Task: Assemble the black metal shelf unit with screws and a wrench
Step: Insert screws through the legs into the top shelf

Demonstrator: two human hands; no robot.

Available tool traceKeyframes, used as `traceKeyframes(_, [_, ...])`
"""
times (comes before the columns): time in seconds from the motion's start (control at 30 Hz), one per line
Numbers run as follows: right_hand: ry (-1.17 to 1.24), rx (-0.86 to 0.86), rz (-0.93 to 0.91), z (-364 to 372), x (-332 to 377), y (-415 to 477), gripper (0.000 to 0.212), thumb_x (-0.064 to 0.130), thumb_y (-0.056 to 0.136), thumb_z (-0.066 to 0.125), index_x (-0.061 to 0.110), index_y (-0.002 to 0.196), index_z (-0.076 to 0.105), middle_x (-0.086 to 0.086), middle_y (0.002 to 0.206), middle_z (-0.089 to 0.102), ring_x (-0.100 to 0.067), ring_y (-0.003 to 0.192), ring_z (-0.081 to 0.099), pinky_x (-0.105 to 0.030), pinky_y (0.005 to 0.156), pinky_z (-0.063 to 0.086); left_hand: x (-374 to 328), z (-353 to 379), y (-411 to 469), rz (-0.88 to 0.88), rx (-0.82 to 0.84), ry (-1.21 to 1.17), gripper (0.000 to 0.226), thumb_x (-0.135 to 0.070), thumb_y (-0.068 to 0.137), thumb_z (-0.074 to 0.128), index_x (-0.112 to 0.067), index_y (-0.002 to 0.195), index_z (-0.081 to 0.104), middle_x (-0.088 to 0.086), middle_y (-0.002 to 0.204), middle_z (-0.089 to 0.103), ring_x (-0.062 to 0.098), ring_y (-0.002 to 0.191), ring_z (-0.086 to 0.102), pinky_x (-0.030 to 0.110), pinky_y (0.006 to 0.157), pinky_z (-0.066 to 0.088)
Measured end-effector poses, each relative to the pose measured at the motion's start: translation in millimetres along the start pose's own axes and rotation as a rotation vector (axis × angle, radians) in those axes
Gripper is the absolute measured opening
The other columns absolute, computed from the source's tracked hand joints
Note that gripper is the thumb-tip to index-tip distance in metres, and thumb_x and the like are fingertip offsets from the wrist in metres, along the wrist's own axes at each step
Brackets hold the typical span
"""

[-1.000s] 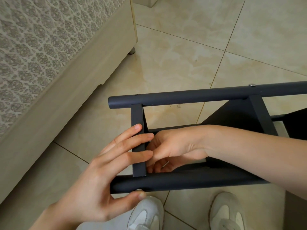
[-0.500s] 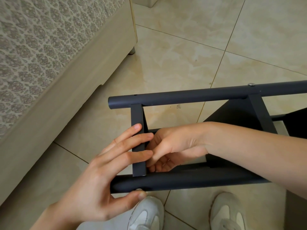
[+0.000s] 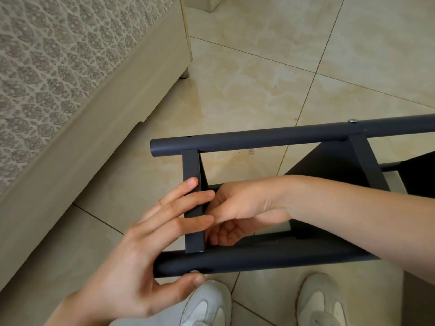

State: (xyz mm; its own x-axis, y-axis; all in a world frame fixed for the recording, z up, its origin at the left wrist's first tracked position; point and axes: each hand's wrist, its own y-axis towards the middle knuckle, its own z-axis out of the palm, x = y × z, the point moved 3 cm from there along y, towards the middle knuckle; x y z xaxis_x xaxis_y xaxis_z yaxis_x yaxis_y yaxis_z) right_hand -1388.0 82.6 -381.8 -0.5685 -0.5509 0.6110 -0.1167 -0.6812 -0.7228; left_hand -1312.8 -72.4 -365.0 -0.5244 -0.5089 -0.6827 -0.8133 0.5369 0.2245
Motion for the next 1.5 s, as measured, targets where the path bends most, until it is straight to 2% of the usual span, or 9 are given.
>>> traceKeyframes(0.57, [-0.077,-0.038,0.041,-1,-2,3,0.024,0.009,0.095,0.056,0.009,0.074,0.067,-0.004,0.069,0.057,-0.011,0.061,0.049,-0.020,0.065,0.042,0,0,-1,0.000,0.016,-0.013,0.051,-0.051,0.097,0.053,-0.019,0.136,0.051,-0.003,0.157,0.041,0.028,0.151,0.028,0.031,0.120,0.027])
traceKeyframes(0.67, [-0.020,-0.005,0.030,1,-1,1,0.018,0.006,0.094,0.056,0.009,0.080,0.066,-0.002,0.068,0.061,-0.010,0.060,0.053,-0.019,0.063,0.046,7,-1,11,-0.059,-0.017,-0.126,0.032,-0.031,0.104,0.040,-0.049,0.129,0.049,0.002,0.154,0.046,0.003,0.145,0.036,0.020,0.117,0.028])
traceKeyframes(0.77, [-0.004,0.033,0.010,2,0,-1,0.014,0.004,0.095,0.056,0.007,0.083,0.064,-0.004,0.071,0.061,-0.011,0.062,0.054,-0.018,0.063,0.048,17,0,34,-0.205,0.071,-0.089,0.057,-0.015,0.109,0.026,-0.055,0.086,0.059,0.019,0.152,0.041,-0.033,0.123,0.032,0.003,0.112,0.008])
traceKeyframes(0.83, [-0.056,0.006,0.013,1,0,0,0.018,0.007,0.095,0.058,0.008,0.079,0.066,-0.003,0.070,0.060,-0.010,0.062,0.052,-0.019,0.064,0.045,21,2,32,-0.127,0.056,0.025,0.031,-0.044,0.108,0.025,-0.030,0.102,0.052,-0.013,0.153,0.041,-0.027,0.135,0.017,0.010,0.116,0.015])
traceKeyframes(0.87, [-0.072,-0.010,0.017,0,0,0,0.019,0.008,0.095,0.058,0.009,0.078,0.067,-0.002,0.069,0.061,-0.010,0.061,0.051,-0.020,0.065,0.043,19,2,26,-0.083,0.022,0.064,0.035,-0.055,0.105,0.025,-0.026,0.107,0.046,-0.020,0.151,0.038,-0.022,0.140,0.014,0.012,0.117,0.020])
traceKeyframes(1.0, [-0.016,0.018,-0.010,2,2,-2,0.012,0.004,0.094,0.057,0.006,0.085,0.064,-0.005,0.073,0.061,-0.013,0.064,0.052,-0.022,0.068,0.045,3,-1,11,-0.105,-0.041,-0.116,0.044,-0.070,0.098,0.031,-0.032,0.114,0.047,-0.010,0.145,0.046,-0.008,0.145,0.025,0.023,0.117,0.030])
traceKeyframes(1.07, [-0.031,0.017,-0.013,3,1,-1,0.011,0.004,0.094,0.057,0.005,0.087,0.064,-0.005,0.072,0.058,-0.012,0.062,0.051,-0.021,0.066,0.044,-1,-3,10,-0.121,-0.060,-0.192,0.036,-0.071,0.095,0.042,-0.041,0.113,0.050,-0.003,0.144,0.049,0.003,0.148,0.029,0.032,0.116,0.034])
traceKeyframes(1.2, [-0.071,-0.031,0.021,-1,1,1,0.020,0.009,0.094,0.056,0.008,0.077,0.067,-0.002,0.064,0.057,-0.009,0.053,0.047,-0.020,0.061,0.042,-1,-1,-1,-0.025,-0.036,-0.111,0.044,-0.055,0.096,0.055,-0.020,0.122,0.051,-0.005,0.153,0.047,0.025,0.151,0.028,0.030,0.117,0.031])
traceKeyframes(1.5, [-0.097,-0.040,0.026,0,0,1,0.018,0.010,0.093,0.059,0.010,0.077,0.067,-0.001,0.066,0.057,-0.009,0.056,0.048,-0.020,0.062,0.042,0,0,-2,-0.043,-0.038,-0.110,0.047,-0.051,0.094,0.060,-0.016,0.124,0.050,-0.005,0.154,0.045,0.028,0.152,0.027,0.029,0.117,0.030])
